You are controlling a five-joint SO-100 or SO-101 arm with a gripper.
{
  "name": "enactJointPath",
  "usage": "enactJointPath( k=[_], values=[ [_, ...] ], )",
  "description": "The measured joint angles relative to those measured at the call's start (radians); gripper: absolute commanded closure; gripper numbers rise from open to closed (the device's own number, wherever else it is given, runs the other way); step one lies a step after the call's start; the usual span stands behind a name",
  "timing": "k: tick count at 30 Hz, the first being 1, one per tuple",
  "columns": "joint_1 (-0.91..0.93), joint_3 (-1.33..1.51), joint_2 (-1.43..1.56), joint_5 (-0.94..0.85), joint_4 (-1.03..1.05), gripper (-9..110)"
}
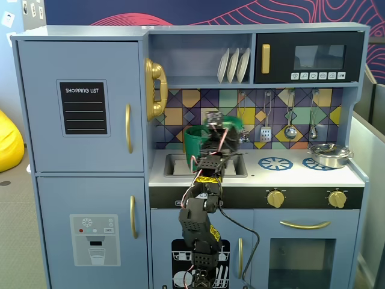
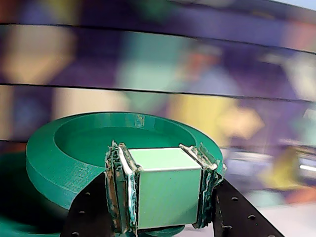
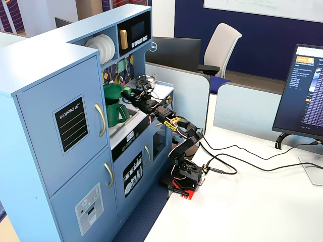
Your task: Take off the lid from the green recipient and place it on the counter
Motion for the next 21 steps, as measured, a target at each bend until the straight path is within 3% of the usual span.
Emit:
enactJointPath(
  k=[11,21],
  values=[
    [0.322,0.000,-0.002,0.067,0.026,101],
    [0.348,0.095,-0.114,0.067,-0.077,101]
  ],
)
